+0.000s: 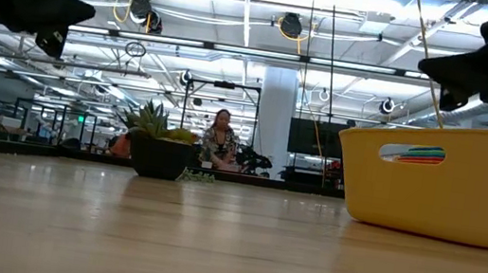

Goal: Nest measuring cups in basket
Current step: Return to Home Position

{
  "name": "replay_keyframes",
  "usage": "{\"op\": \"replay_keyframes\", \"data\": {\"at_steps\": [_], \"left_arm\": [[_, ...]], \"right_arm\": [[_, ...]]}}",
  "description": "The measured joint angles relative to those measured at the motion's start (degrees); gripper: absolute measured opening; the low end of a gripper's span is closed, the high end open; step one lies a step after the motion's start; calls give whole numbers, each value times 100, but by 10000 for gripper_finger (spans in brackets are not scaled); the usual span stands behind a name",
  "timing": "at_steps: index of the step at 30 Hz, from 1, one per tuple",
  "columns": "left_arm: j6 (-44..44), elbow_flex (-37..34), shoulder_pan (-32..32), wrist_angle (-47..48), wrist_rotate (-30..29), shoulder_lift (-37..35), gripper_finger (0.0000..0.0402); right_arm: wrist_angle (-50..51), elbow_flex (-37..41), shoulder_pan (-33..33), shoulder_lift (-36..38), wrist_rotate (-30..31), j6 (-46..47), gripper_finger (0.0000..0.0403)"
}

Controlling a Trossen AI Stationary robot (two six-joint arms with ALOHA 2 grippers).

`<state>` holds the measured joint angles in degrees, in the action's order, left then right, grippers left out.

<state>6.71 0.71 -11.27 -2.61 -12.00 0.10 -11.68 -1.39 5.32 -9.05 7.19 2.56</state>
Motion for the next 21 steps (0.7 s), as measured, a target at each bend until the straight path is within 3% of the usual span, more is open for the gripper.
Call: {"op": "replay_keyframes", "data": {"at_steps": [15,21], "left_arm": [[-62,2,15,48,174,100,8],[-319,0,15,57,183,524,12]], "right_arm": [[173,0,-8,13,-173,121,0],[710,0,-8,8,-145,82,0]]}}
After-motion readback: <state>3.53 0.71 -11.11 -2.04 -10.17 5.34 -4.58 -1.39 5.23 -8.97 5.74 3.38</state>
